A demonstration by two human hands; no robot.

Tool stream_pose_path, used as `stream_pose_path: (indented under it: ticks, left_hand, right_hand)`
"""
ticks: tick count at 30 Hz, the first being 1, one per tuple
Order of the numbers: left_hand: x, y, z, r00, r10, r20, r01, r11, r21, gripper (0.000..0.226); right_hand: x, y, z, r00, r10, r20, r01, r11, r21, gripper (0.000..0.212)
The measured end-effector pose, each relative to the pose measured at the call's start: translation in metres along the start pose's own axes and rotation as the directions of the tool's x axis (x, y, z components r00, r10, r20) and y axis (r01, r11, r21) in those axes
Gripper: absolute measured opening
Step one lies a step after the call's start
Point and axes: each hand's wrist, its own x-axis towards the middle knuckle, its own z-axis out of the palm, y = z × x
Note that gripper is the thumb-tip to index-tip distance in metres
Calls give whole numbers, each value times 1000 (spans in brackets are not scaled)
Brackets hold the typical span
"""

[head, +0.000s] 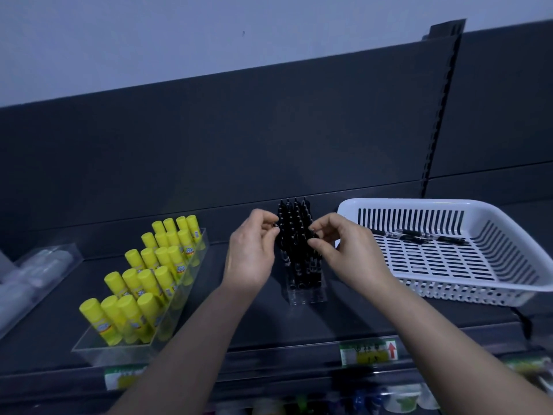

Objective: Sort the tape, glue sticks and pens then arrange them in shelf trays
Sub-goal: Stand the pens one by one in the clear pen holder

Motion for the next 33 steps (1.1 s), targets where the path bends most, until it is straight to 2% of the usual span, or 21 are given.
stream_pose_path:
  ticks: [7, 15, 23, 29, 33]
  left_hand:
    - [-3, 3, 3, 995, 97, 32, -99, 993, 60, 10]
    - [-5, -2, 3, 998, 61, -13, -61, 997, 52, 10]
    - [-19, -13, 19, 987, 119, 105, -130, 987, 97, 11]
    - [-21, -14, 19, 990, 100, 97, -111, 988, 111, 11]
    - [-22, -14, 21, 989, 98, 108, -105, 993, 55, 15]
  right_hand:
    - [1, 0, -1, 1000, 20, -9, -20, 1000, 16, 17]
    - [4, 0, 3, 999, 24, -24, -23, 999, 42, 15]
    - [5, 1, 5, 1000, 5, -20, -5, 1000, 28, 16]
    - [6, 0, 5, 1000, 7, -21, -7, 999, 38, 15]
    - [7, -1, 7, 1000, 10, -21, -10, 1000, 29, 15]
